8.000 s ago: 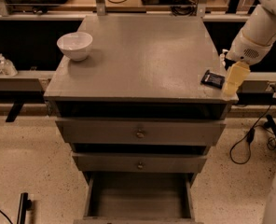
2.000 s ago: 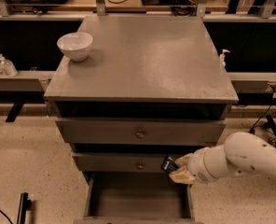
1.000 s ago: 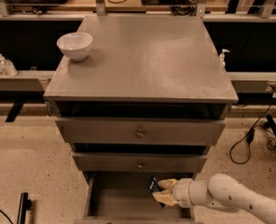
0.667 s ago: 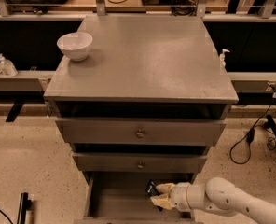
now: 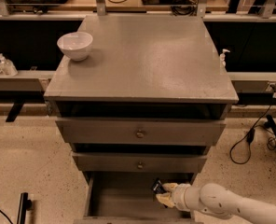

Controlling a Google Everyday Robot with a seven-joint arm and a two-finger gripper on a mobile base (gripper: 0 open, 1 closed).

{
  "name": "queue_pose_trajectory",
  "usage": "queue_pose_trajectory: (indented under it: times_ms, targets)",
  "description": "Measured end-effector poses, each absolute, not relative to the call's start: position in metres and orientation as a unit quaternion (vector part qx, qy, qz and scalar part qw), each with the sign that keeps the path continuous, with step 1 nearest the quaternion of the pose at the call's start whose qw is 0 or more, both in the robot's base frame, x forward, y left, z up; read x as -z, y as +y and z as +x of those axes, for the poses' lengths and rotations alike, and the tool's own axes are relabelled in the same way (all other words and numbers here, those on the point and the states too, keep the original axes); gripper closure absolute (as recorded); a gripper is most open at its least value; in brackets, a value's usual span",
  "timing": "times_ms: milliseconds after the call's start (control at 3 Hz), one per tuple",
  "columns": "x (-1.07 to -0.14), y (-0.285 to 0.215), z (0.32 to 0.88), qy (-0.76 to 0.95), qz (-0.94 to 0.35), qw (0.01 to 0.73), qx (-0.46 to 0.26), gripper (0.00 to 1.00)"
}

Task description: Place rxbar blueberry into bottom drawer

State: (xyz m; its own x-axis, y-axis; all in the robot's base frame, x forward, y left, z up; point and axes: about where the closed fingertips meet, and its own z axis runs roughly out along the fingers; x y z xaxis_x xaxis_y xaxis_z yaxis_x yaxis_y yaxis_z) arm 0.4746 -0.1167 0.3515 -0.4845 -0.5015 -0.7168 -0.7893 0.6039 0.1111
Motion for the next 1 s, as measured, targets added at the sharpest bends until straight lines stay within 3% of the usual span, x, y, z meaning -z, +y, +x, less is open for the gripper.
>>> queue_pose_trajectory:
  times_ms: [333,1000]
  targets:
    - [-0.317,-0.138,0.494,0.842,-0.372,0.340,-0.191,1.00]
    - [-0.261,-0.143,0.511,0.831,-0.404,0.302,-0.235,1.00]
